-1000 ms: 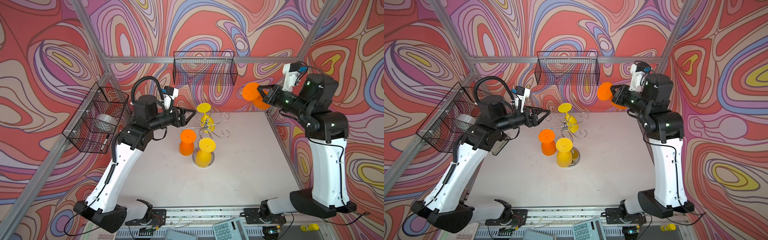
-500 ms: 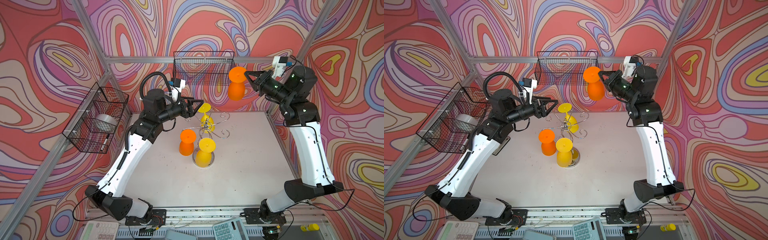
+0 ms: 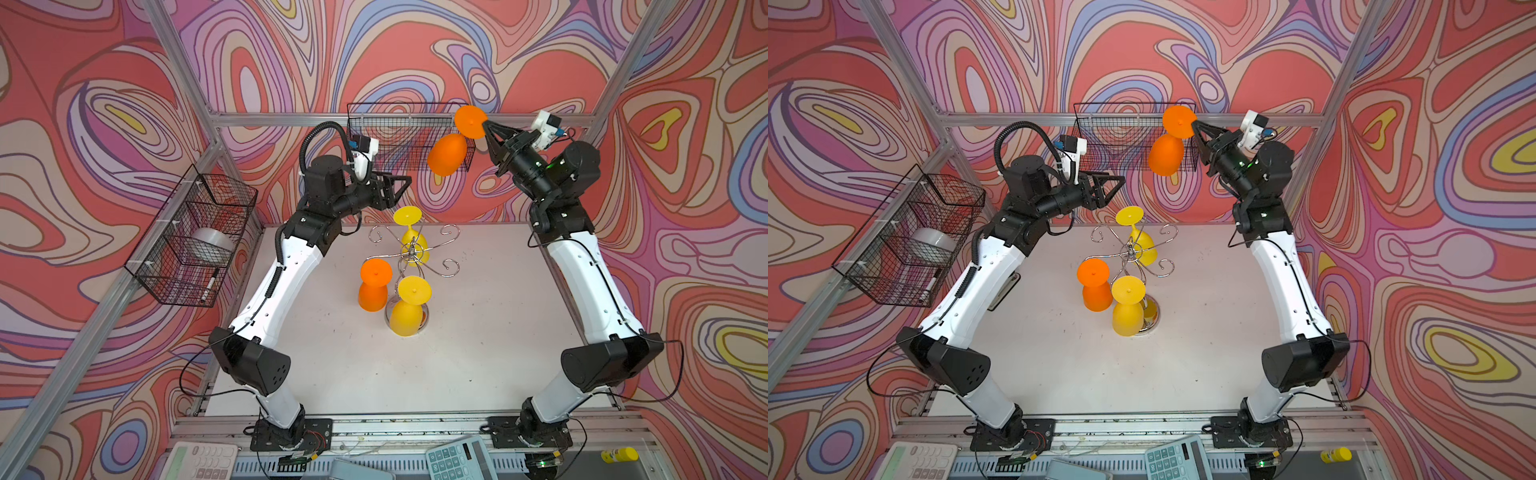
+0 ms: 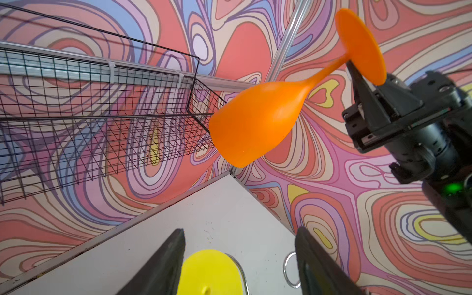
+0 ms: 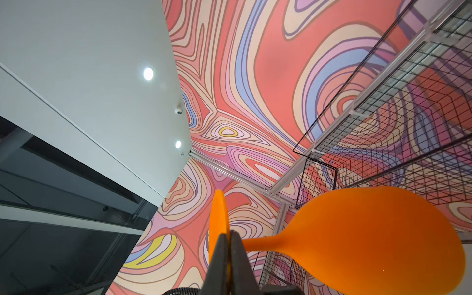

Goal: Take the wine glass off the wine glass rack
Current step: 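Raise the orange glass high toward the left gripper while the left gripper reaches up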

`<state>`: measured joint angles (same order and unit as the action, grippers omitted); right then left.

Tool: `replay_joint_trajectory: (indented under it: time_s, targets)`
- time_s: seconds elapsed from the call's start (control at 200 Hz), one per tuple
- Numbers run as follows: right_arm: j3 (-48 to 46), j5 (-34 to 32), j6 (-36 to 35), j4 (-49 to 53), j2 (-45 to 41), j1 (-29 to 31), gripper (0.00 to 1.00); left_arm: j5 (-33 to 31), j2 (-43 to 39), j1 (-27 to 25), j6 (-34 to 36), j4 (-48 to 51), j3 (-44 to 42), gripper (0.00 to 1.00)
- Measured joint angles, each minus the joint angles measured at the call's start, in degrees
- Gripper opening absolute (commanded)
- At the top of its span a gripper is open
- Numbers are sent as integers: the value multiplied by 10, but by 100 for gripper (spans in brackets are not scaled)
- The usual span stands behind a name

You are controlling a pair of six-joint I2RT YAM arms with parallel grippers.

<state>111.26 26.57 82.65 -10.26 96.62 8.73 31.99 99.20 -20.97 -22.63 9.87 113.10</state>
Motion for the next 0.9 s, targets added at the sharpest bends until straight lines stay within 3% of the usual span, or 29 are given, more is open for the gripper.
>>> replay_joint_trajectory:
  time_s: [0.245, 0.331, 0.656, 0.901]
  targets:
    - [-38, -13, 128, -161, 74, 2, 0, 92, 118, 82, -298, -200, 12, 65]
    - [-50, -15, 163, -204, 87, 7, 0, 112, 151, 91, -371, -244, 16, 65]
    - [-81, -51, 228, -318, 89, 52, 0, 158, 165, 92, -451, -299, 21, 64]
    - [-85, -82, 247, -377, 93, 82, 0, 170, 164, 99, -516, -405, 5, 56]
